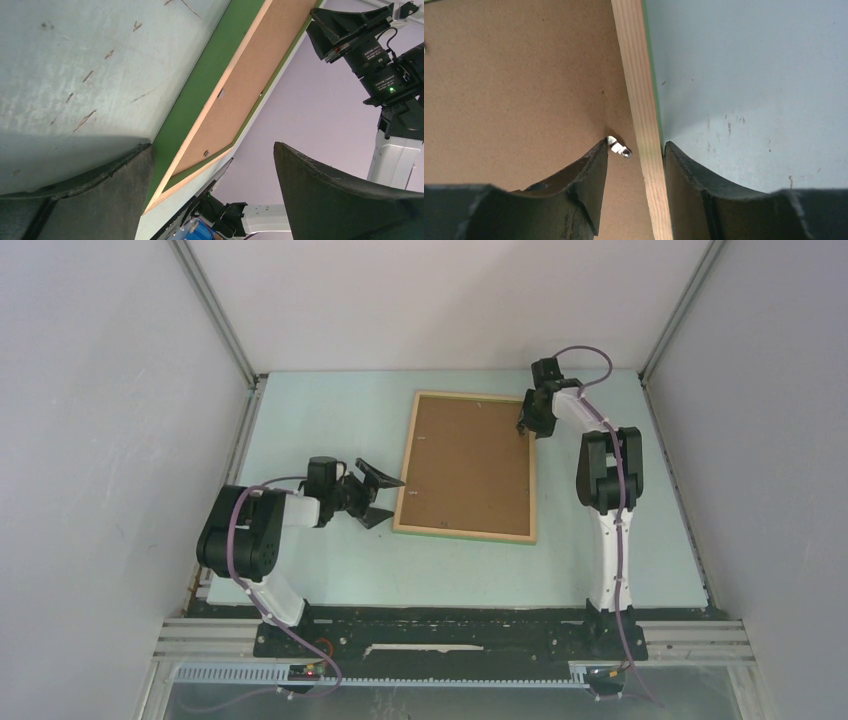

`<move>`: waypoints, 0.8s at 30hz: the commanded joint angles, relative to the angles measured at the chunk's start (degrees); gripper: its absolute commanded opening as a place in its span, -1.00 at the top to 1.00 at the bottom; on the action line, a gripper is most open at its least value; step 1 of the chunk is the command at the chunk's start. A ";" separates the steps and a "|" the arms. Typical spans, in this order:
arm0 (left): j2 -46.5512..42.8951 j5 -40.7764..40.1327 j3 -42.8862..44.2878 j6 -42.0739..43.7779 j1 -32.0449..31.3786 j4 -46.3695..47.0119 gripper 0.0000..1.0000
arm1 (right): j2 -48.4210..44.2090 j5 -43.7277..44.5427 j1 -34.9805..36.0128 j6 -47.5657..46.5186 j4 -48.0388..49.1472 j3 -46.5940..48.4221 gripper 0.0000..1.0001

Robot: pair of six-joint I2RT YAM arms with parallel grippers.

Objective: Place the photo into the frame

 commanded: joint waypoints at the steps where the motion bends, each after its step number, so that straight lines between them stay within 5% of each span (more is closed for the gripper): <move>1: -0.84 0.67 -1.61 -0.92 -0.80 0.48 -1.00 | 2.57 0.00 -0.29 0.26 -3.67 4.66 -0.06; 6: -1.10 0.69 -1.78 -1.01 -1.00 0.80 -1.00 | 3.49 0.72 -0.34 2.12 -5.31 5.99 0.07; 15: -1.35 0.83 -1.96 -1.19 -1.74 1.07 -1.00 | 3.67 -1.10 -1.23 6.52 -5.15 4.72 1.00; 23: -1.08 0.87 -1.96 -1.24 -2.14 1.22 -1.00 | 2.27 -5.74 -1.51 6.50 -2.63 4.13 1.00; 24: -1.08 0.87 -1.96 -1.24 -2.15 1.23 -1.00 | 2.59 -6.13 -1.62 6.19 -3.15 4.97 0.87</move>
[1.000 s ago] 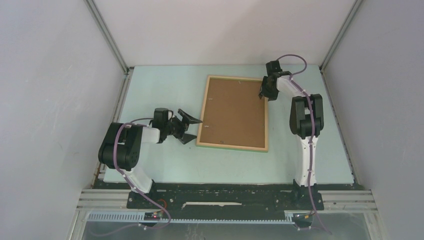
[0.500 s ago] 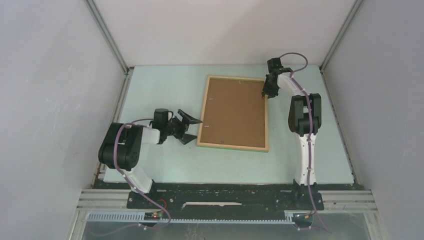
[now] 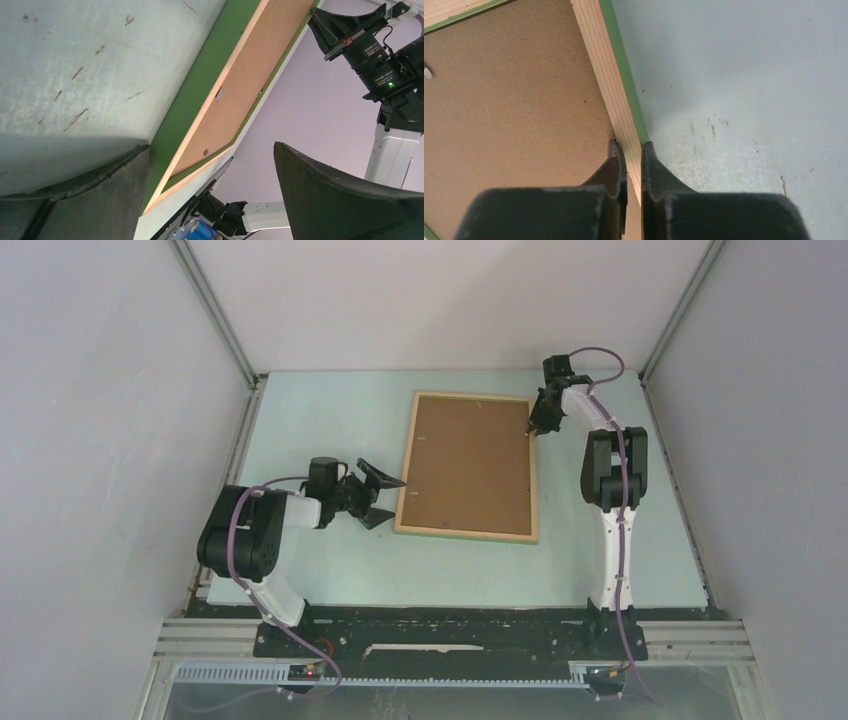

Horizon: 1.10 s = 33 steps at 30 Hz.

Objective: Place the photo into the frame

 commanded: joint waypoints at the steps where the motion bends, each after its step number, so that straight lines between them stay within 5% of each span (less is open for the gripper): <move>1: -1.10 0.95 -1.39 -0.38 -1.42 -0.13 -1.00 | 0.89 -3.10 0.32 1.85 -0.44 1.58 0.68; 5: -1.21 0.98 -1.43 -0.51 -1.50 -0.05 -1.00 | 1.54 -3.36 -0.10 1.75 -1.39 2.12 0.27; 13: -1.02 0.98 -1.48 -0.47 -1.73 0.11 -1.00 | 1.96 -4.24 -0.21 2.59 -1.55 1.51 0.02; 20: -1.10 1.01 -1.48 -0.55 -1.77 0.20 -1.00 | 2.58 -6.09 -1.82 5.12 -1.31 1.15 0.15; 27: -1.01 1.06 -1.56 -0.64 -1.86 0.40 -1.00 | 0.18 -10.26 -3.27 6.75 2.15 -2.99 -0.12; 33: -1.07 1.06 -1.65 -0.76 -2.04 0.59 -1.00 | -0.30 -8.47 -3.22 7.84 2.41 -4.67 0.08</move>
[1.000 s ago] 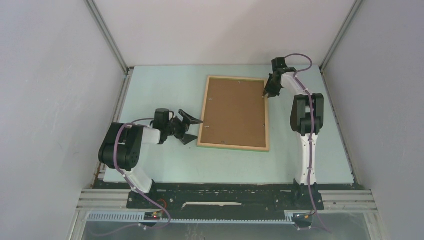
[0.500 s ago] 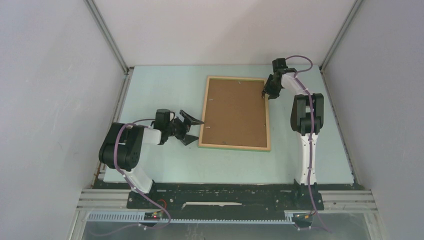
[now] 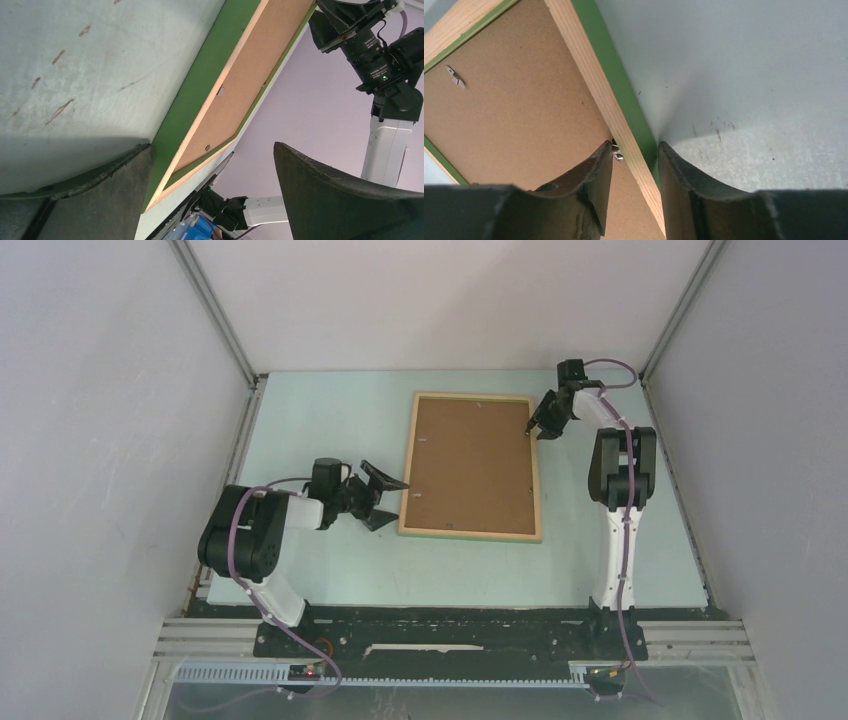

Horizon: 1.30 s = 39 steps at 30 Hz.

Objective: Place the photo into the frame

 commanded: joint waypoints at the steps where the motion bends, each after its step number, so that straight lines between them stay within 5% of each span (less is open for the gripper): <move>1: -1.00 0.82 -1.37 -0.34 -0.86 0.59 -1.00 | -0.11 2.76 0.51 1.12 -1.35 -1.32 0.12; 13: -1.25 0.91 -1.50 -0.49 -1.06 0.80 -1.00 | 3.69 9.20 2.65 0.34 -7.68 4.66 0.83; 22: -1.26 1.17 -1.50 -0.69 -1.13 1.06 -1.00 | 1.27 -0.30 1.39 0.24 -2.71 0.81 0.06; 25: -1.30 1.18 -1.50 -0.75 -1.11 1.15 -1.00 | -1.54 -8.85 -1.03 3.01 3.01 -3.85 -0.04; 28: -1.26 1.26 -1.63 -0.95 -1.21 1.39 -1.00 | -4.25 -7.49 -1.89 3.55 5.14 -7.21 -0.15; 39: -0.91 1.35 -1.68 -1.07 -1.43 1.71 -1.00 | -0.44 -3.27 -0.65 0.83 0.62 -3.30 0.17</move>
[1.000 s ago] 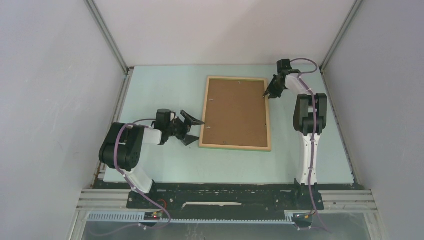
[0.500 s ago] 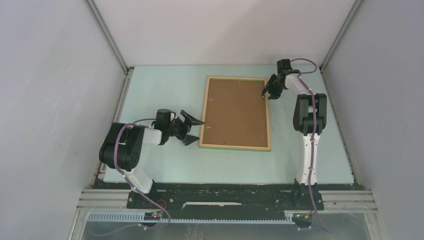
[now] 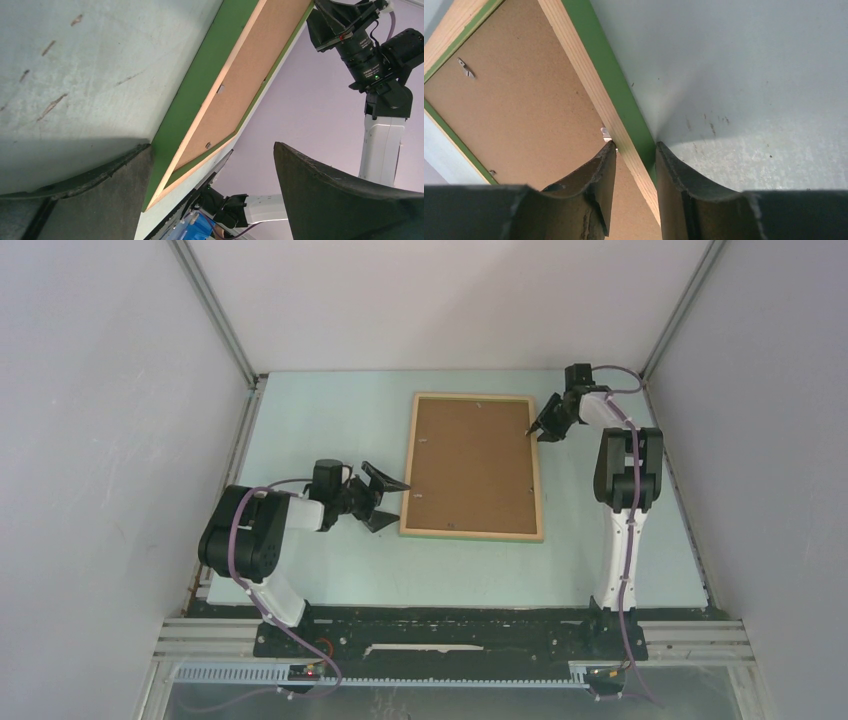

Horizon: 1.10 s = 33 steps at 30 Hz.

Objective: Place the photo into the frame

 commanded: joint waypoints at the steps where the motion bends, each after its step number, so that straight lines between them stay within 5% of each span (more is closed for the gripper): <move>1: -0.91 1.00 -1.02 -0.46 -0.88 0.46 -1.00 | 1.87 3.59 1.70 -1.41 -3.65 2.50 0.17; 15: -0.91 1.05 -1.05 -0.55 -0.97 0.67 -1.00 | 4.56 7.94 2.64 -1.52 -7.38 7.93 0.08; 25: -1.04 1.00 -1.13 -0.62 -1.19 0.71 -1.00 | 5.14 12.51 3.44 -1.03 -9.78 8.83 0.59; 28: -0.99 1.00 -1.08 -0.64 -1.27 0.74 -1.00 | 5.40 13.90 4.01 -0.83 -10.30 9.30 1.00; 33: -1.04 1.00 -1.13 -0.64 -1.38 0.70 -1.00 | 4.50 10.17 3.46 2.37 -7.82 6.44 1.00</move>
